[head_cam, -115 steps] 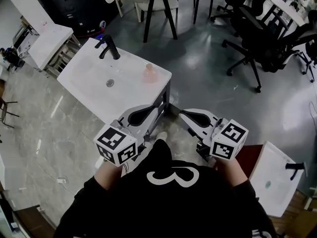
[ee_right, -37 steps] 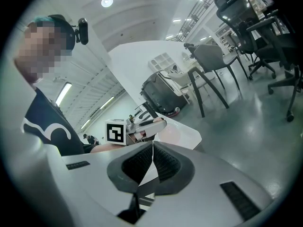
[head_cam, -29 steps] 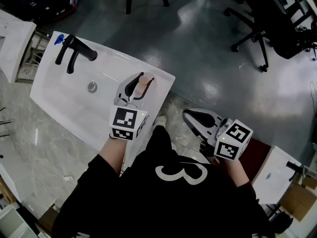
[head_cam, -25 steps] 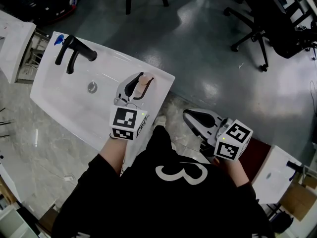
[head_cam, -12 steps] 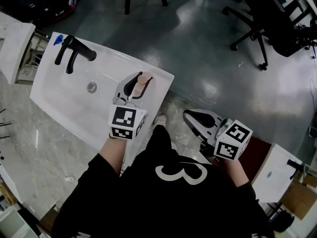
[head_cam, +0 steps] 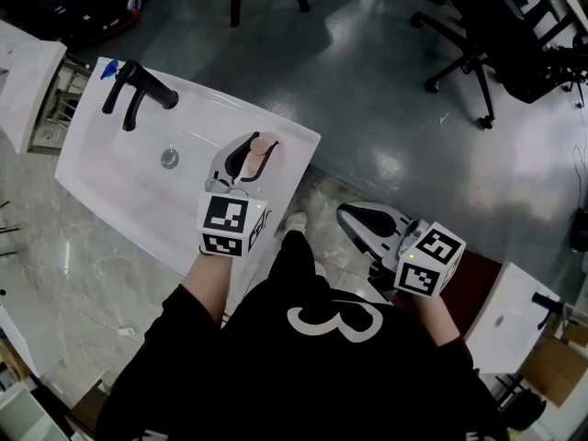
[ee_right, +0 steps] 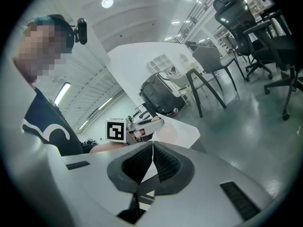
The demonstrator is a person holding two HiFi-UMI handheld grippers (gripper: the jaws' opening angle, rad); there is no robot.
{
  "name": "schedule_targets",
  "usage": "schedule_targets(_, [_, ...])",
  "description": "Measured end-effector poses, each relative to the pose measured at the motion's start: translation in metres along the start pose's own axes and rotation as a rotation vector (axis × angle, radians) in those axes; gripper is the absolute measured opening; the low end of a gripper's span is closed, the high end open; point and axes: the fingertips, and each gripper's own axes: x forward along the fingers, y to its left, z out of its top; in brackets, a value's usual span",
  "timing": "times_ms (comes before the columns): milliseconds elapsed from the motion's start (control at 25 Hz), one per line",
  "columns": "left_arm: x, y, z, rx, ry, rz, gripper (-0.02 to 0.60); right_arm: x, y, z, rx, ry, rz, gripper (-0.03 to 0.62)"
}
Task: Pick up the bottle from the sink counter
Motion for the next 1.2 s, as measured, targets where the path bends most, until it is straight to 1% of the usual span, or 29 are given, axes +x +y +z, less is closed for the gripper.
schedule_targets(400, [-0.025,-0.014,0.009,0.008,-0.021,0.014,0.149,-0.011,0.018,-0.009,-0.022,0.000,0.020,0.014])
schedule_targets(640, [-0.048,-0.026,0.018,-0.008,-0.048,0.028,0.149,-0.021,0.032,-0.014,-0.052,-0.003,0.041,0.014])
schedule_targets(1200, [-0.125,-0.061,0.038,-0.039,-0.092,0.058,0.149,-0.044,0.088,-0.020,-0.149,-0.016,0.109,0.014])
